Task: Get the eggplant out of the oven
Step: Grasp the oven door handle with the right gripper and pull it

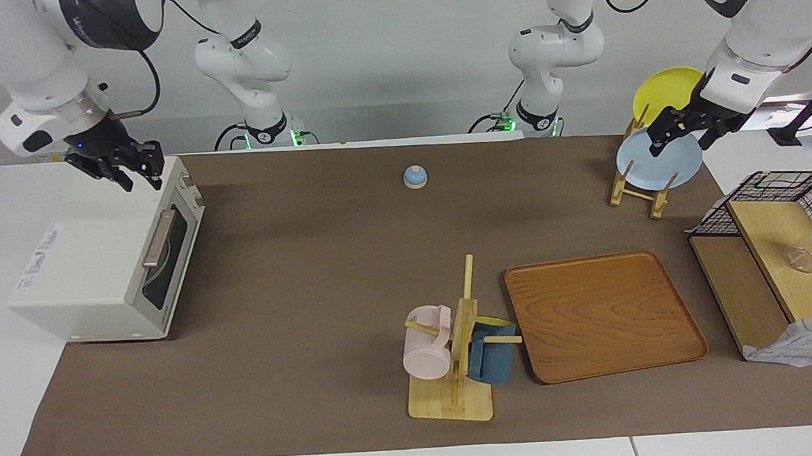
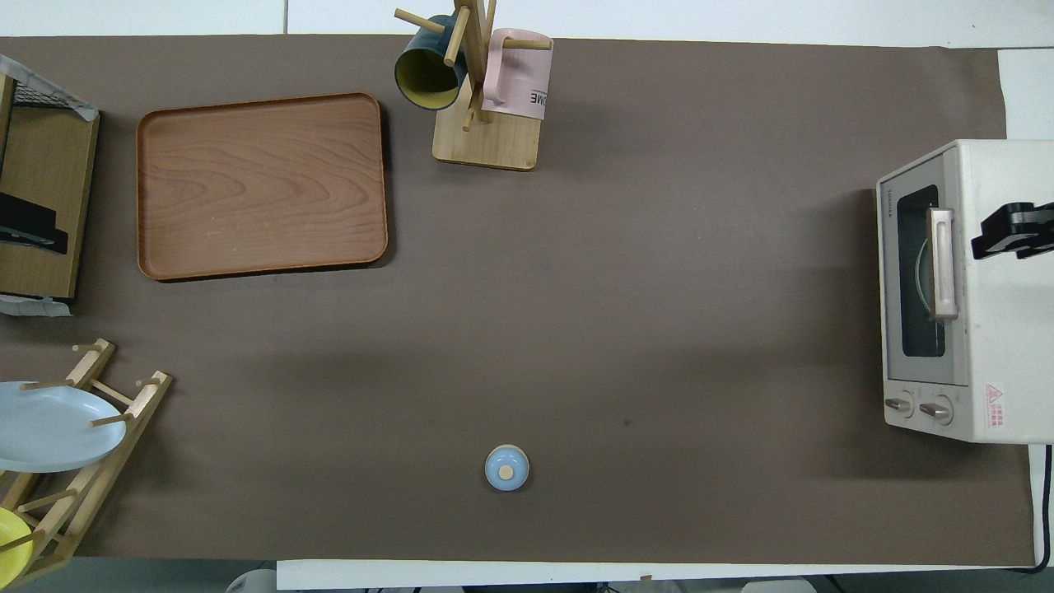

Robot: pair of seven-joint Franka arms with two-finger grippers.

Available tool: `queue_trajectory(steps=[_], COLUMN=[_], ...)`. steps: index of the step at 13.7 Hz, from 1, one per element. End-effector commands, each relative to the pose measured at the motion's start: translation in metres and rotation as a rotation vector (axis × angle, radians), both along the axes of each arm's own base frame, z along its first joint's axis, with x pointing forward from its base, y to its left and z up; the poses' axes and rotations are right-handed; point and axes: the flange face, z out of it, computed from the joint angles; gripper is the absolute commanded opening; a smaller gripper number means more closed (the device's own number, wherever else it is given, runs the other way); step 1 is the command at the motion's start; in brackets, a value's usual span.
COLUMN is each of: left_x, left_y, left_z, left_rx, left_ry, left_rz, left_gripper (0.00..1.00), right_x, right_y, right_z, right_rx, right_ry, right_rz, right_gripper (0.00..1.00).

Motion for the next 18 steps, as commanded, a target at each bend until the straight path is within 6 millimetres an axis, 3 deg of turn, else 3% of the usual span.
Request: queue_trajectory(steps=[1, 3, 9, 16, 18], left_x=[-0.007, -0.007, -0.007, -0.007, -0.007], left_y=[0.002, 0.002, 0.002, 0.001, 0.001], left_z=[0.004, 0.004, 0.004, 0.004, 0.004], left_rx=[-0.003, -0.003, -0.003, -0.003, -0.003], left_ry=[0.010, 0.010, 0.010, 0.010, 0.010], left_rz=[0.002, 0.002, 0.002, 0.001, 0.001], left_gripper=[1.00, 1.00, 1.00, 1.00, 1.00], right_x=[-0.004, 0.002, 0.002, 0.001, 0.005], right_y=[-0.005, -0.007, -0.015, -0.010, -0.005], right_z=[-0.052, -0.067, -0.086, -0.104, -0.121], right_rx=[-0.037, -0.077, -0.133, -0.136, -0.132], right_ry=[0.010, 0.034, 0.049, 0.062, 0.051], right_rz=[0.033, 0.043, 0.065, 0.090, 0.098], right_gripper=[0.00, 0.00, 0.00, 0.00, 0.00])
